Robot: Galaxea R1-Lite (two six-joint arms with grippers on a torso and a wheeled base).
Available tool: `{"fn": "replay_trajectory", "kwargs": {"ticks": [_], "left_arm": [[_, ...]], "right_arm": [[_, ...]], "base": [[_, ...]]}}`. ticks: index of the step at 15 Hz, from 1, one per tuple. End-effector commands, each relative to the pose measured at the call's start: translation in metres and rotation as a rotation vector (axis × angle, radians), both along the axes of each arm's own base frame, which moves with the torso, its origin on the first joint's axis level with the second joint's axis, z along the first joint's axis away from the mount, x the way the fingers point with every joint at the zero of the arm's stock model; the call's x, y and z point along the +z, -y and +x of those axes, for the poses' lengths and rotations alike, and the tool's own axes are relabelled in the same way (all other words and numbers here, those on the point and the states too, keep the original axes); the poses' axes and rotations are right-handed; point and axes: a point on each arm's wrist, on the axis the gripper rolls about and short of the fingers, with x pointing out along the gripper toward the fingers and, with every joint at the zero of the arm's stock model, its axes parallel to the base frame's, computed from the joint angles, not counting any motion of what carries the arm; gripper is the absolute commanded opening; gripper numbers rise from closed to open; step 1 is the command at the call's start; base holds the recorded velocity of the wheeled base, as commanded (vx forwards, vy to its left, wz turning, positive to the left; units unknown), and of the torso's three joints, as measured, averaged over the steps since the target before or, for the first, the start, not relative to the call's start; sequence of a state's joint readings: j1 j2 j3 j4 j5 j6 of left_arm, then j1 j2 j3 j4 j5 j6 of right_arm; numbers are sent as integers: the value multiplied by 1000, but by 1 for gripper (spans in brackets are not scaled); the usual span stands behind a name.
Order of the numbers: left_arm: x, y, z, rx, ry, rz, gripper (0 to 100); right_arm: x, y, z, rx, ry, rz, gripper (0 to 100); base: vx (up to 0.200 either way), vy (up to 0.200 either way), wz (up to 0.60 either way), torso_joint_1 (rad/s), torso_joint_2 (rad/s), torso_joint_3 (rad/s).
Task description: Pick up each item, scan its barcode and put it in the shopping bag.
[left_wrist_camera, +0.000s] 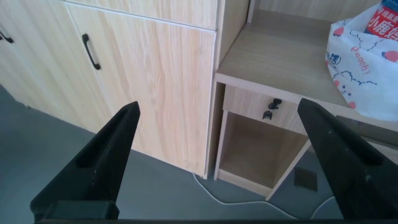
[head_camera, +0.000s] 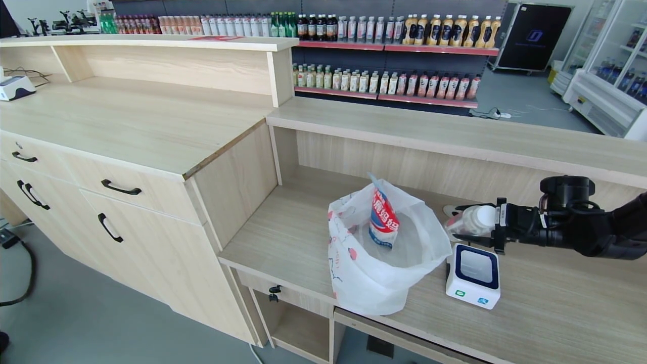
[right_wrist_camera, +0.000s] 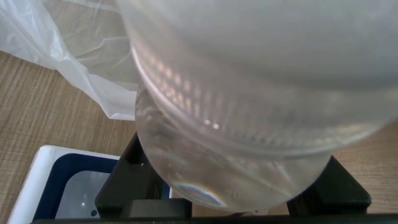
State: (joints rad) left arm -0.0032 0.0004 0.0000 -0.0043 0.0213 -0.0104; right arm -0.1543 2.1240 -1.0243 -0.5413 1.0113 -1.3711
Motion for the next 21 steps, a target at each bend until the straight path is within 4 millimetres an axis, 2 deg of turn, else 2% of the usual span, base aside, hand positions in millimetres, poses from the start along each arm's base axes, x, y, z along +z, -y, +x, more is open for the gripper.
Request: {"fn": "replay_trajectory", "kwargs": {"ticks": [1, 7, 11, 13, 19, 21], "left_arm": [[0, 0, 0, 0, 2, 0, 100], [0, 0, 0, 0, 1, 0, 100], [0, 0, 0, 0, 1, 0, 100], [0, 0, 0, 0, 1, 0, 100], [0, 0, 0, 0, 1, 0, 100], [0, 0, 0, 0, 1, 0, 100]], "right_arm": [[-2, -1, -1, 2, -9, 1, 0], [-2, -2, -2, 7, -6, 1, 0], [14, 2, -8, -34, 37, -30, 0], [15, 7, -11, -52, 46, -43, 0], [15, 7, -18, -62, 40, -56, 0], [24, 7, -20, -62, 62, -57, 0]], "base": [[0, 0, 0, 0, 0, 0], [0, 0, 0, 0, 0, 0], [0, 0, 0, 0, 0, 0], [0, 0, 0, 0, 0, 0], [0, 0, 0, 0, 0, 0], [0, 0, 0, 0, 0, 0]]}}
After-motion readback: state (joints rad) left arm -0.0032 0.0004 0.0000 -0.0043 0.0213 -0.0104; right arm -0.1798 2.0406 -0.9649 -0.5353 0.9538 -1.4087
